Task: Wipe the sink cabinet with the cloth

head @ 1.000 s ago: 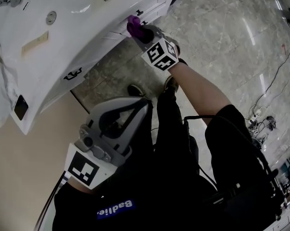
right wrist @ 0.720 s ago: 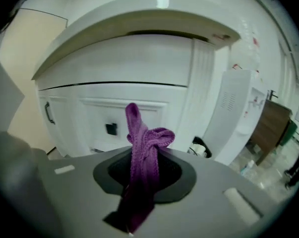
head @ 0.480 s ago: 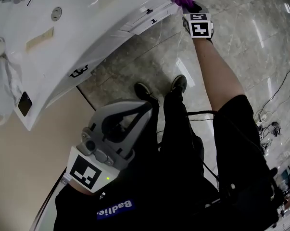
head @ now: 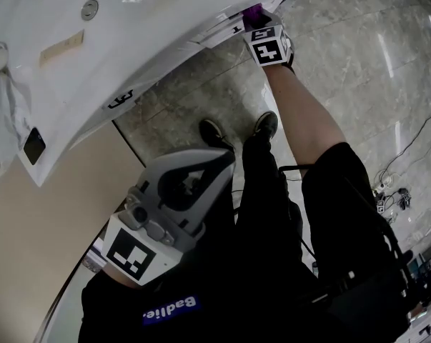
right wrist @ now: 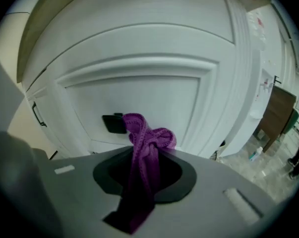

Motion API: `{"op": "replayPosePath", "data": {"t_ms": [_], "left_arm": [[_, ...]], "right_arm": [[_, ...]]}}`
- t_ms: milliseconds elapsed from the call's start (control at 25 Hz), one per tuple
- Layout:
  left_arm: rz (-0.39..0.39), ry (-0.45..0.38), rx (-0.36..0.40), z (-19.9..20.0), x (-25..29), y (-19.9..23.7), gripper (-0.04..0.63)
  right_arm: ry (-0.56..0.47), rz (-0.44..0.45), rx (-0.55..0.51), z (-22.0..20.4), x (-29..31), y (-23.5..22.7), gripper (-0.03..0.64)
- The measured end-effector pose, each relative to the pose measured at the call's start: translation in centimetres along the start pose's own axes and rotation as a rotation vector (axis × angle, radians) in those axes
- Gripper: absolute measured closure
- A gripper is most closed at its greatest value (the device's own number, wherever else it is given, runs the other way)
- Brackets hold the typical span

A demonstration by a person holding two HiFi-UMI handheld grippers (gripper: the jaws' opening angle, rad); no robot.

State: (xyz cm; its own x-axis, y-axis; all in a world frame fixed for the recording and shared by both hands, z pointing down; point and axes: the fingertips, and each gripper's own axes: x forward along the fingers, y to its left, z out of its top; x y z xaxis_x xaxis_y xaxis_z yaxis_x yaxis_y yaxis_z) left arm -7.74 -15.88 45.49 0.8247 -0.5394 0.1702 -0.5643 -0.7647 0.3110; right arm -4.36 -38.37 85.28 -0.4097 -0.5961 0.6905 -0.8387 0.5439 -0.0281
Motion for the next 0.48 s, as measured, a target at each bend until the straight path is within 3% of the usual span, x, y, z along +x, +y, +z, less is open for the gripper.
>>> {"op": "replayPosePath", "data": {"t_ms": [480], "left_arm": [[0.007, -0.019, 0.018, 1.1, -2.5, 0.1, 0.606]], "right_arm": [[0.011, 0.154, 0.006, -0.2, 0.6, 12.0, 0.531]]}}
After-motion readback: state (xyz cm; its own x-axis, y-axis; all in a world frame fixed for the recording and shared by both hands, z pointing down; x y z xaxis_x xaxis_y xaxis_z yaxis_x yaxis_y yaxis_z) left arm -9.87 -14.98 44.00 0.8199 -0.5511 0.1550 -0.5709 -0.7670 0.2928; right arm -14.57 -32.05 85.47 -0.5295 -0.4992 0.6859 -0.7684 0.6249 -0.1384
